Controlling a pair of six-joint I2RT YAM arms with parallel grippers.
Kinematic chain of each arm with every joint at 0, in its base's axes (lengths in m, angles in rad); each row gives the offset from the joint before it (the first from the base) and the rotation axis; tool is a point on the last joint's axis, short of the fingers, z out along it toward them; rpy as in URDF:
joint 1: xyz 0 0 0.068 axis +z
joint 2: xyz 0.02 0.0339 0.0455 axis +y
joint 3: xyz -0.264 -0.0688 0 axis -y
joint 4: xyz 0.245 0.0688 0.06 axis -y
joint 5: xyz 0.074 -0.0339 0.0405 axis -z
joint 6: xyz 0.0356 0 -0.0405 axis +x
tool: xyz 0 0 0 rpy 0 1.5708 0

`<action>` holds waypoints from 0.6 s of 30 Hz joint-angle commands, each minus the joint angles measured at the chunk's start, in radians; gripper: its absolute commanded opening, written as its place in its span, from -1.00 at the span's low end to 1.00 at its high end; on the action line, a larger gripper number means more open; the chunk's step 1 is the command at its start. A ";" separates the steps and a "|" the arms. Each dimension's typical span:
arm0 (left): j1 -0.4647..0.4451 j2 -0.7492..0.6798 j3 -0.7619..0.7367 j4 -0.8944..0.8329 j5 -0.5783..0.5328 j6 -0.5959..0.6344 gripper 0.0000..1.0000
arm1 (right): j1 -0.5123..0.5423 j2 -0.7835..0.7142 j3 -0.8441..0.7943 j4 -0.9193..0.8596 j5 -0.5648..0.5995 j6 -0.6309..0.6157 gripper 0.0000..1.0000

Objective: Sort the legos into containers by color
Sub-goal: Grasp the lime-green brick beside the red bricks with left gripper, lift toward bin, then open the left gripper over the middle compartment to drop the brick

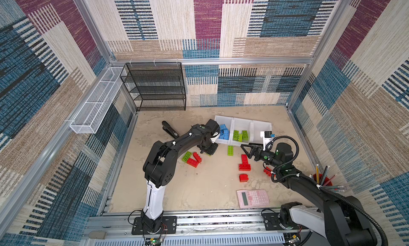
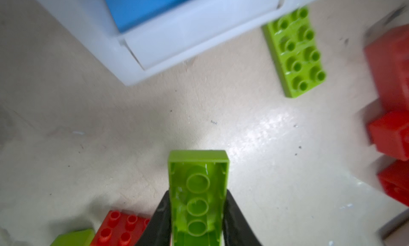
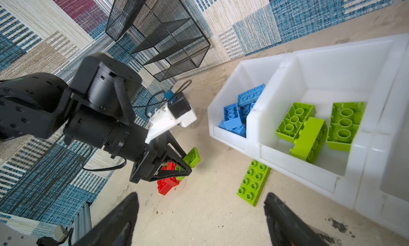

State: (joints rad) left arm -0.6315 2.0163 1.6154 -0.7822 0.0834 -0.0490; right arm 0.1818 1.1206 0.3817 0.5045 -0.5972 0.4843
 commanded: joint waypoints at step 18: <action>-0.023 0.181 0.443 0.088 0.319 -0.171 -0.36 | 0.020 -0.121 0.073 -0.226 0.047 -0.033 0.75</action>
State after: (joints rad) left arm -0.6483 2.1681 2.0136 -0.7502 0.3233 -0.1509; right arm 0.2008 1.0107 0.4404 0.3149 -0.5484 0.4644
